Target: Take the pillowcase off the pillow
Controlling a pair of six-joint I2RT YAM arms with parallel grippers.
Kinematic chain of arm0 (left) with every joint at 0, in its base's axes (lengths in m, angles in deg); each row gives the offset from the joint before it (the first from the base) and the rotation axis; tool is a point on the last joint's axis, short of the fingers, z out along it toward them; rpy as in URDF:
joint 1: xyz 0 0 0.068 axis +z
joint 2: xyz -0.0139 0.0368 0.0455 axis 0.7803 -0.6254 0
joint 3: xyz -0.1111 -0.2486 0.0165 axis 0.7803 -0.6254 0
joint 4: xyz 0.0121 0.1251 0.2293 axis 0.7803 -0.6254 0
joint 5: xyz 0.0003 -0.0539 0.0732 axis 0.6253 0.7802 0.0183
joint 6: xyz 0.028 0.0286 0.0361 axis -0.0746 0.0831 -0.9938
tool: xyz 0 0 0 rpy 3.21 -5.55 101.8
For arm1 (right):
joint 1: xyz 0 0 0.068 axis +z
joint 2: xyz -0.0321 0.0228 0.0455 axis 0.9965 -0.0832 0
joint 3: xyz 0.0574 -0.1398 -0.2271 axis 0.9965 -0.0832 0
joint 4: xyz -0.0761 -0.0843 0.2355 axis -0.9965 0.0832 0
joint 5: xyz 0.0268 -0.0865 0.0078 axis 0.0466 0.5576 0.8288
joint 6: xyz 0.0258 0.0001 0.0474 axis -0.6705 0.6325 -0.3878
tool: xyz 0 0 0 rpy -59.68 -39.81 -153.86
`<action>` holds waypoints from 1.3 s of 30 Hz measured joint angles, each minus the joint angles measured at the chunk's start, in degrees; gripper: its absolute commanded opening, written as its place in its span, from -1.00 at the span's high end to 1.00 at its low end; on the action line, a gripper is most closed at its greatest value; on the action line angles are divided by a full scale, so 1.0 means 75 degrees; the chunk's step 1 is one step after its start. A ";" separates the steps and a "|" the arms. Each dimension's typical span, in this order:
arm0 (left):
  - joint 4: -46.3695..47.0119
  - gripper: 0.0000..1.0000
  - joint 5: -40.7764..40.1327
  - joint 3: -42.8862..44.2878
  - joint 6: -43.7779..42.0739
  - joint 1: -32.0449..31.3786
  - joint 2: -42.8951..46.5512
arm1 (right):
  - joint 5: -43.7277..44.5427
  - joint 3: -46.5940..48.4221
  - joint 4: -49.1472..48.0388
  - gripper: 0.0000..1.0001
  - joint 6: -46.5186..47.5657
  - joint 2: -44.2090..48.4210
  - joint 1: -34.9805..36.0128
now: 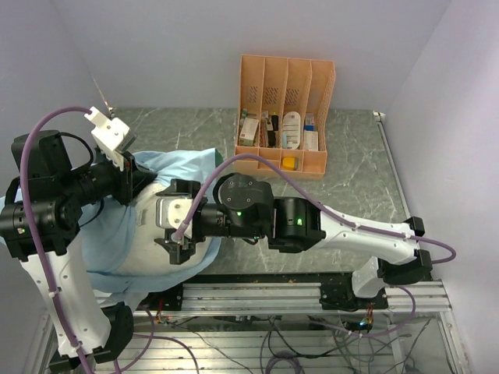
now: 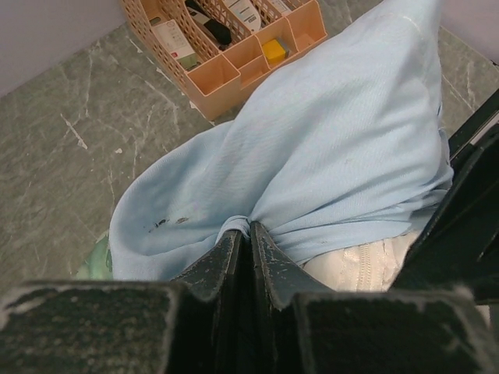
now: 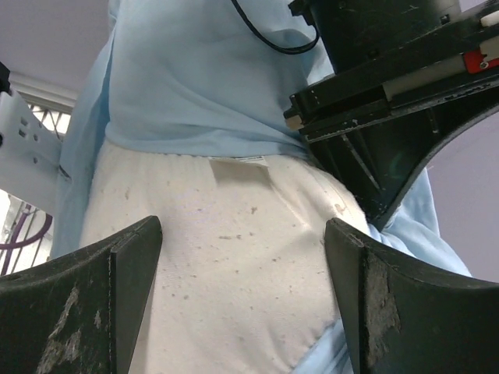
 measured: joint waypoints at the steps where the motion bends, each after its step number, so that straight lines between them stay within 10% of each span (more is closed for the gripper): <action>1: -0.0006 0.65 0.0009 0.0000 -0.0012 0.0000 0.0000 | -0.0073 0.0017 0.0017 -0.71 0.0061 0.0000 -0.0050; 18: -0.0154 0.65 0.0087 -0.0012 -0.0131 0.0000 -0.0003 | -0.1250 0.1029 0.0906 -0.64 0.0242 -0.0670 -0.0877; 30: -0.0271 0.68 0.0154 -0.0152 0.0256 -0.0003 0.0131 | -0.0708 0.0504 0.0402 1.00 0.0157 -0.0676 -0.0545; 39: -0.0539 0.68 0.0166 -0.0560 0.1017 -0.0041 0.0589 | 0.2063 -0.0312 -0.0469 1.00 0.0460 -0.0525 0.0898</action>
